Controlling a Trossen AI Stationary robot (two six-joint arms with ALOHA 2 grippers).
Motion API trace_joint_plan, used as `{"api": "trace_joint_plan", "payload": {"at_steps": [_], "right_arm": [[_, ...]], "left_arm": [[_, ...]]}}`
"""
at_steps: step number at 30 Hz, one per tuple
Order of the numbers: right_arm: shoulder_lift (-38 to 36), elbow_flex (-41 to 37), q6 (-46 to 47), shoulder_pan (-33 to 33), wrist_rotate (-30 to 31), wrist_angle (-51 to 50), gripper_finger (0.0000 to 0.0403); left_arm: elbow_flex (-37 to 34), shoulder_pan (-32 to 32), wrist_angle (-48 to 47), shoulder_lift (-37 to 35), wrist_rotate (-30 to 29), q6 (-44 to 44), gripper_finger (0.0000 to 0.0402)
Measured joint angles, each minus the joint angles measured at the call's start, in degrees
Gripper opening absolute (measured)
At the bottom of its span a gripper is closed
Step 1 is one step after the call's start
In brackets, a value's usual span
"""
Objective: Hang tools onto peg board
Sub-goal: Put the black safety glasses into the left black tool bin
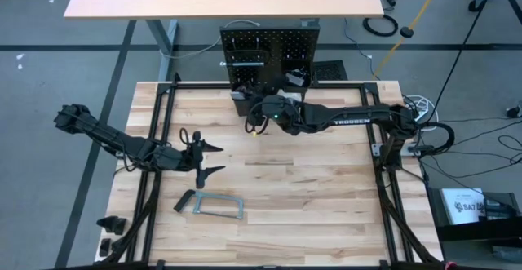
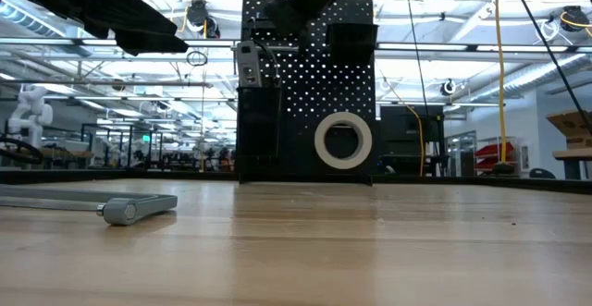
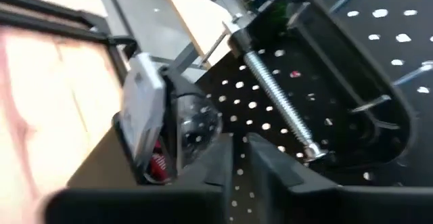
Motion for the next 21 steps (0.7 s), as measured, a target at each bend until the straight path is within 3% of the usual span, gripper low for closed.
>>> {"api": "trace_joint_plan", "payload": {"at_steps": [2, 5, 15, 21], "right_arm": [[-0.15, 0.00, 0.31, 0.05, -3.13, -1.60, 0.0014], [-0.06, 0.00, 3.74, -0.15, -11.14, -3.55, 0.0005], [0.28, -0.02, 4.75, -2.31, -13.98, -3.78, 0.0000], [0.28, -0.01, 4.28, -3.38, -18.65, -2.04, 0.0000]], "left_arm": [[0.00, 0.01, 0.00, 0.00, 0.00, 0.00, 0.0283], [0.00, 0.00, 0.02, 0.00, 0.00, 0.00, 0.0283], [0.00, 0.00, 0.04, 0.00, 0.00, -0.07, 0.0283], [0.00, 0.01, 0.04, 0.00, 0.00, -0.08, 0.0283]]}}
